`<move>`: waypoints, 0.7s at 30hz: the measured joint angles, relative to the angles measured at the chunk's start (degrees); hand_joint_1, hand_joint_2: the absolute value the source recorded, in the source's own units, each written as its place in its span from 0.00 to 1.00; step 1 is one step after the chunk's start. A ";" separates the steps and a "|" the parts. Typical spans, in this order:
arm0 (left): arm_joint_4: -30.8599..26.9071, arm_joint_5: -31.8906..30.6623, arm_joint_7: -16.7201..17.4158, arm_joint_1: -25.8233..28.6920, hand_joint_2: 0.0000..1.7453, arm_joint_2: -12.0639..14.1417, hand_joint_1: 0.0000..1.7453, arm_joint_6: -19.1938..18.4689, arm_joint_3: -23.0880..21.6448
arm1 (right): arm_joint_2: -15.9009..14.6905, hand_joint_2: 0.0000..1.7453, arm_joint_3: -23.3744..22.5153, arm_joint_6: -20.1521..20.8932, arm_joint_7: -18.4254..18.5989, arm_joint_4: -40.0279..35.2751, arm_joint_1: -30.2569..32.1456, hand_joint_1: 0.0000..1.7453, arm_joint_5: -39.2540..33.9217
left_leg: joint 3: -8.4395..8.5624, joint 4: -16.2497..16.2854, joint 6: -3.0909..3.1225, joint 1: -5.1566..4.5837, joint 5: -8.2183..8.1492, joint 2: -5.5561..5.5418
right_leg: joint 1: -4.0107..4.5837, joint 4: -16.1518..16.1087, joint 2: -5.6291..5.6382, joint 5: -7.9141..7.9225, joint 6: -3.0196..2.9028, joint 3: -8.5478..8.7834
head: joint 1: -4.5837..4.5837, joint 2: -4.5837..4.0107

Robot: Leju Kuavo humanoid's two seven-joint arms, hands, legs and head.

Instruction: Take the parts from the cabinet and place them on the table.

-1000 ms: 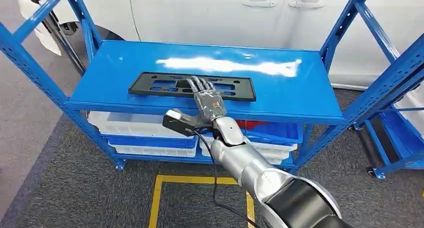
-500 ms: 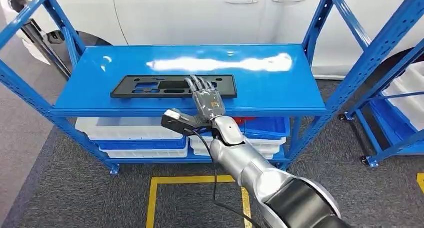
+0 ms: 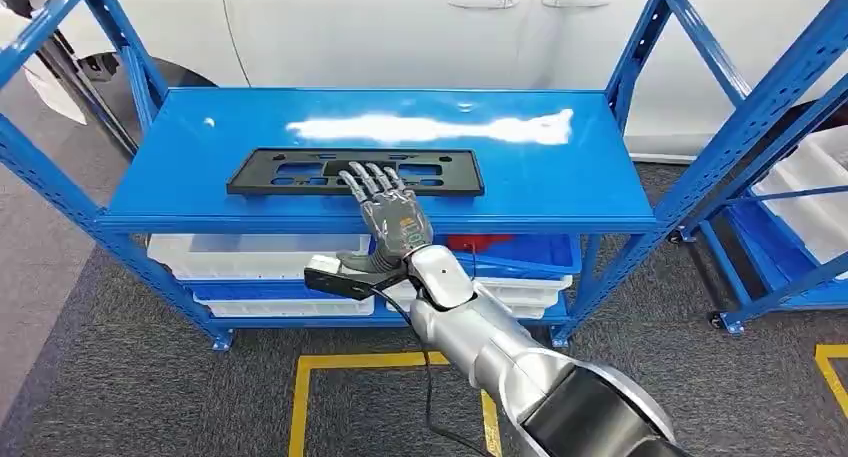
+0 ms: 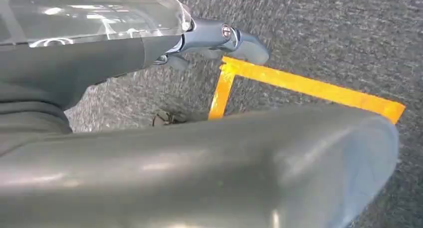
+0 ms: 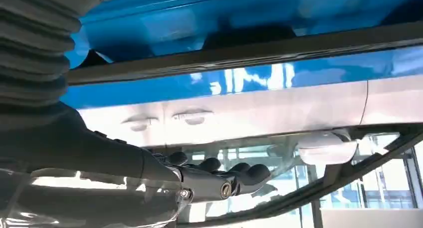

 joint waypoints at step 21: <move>0.00 0.31 -0.24 0.88 0.00 -0.04 0.00 0.04 0.13 | -0.02 1.00 14.58 4.22 18.01 1.62 -0.29 0.00 12.77 | -3.46 8.47 -2.74 0.17 -2.38 0.01 | 0.05 -8.91 -0.20 5.65 -2.56 4.19 | -0.02 0.00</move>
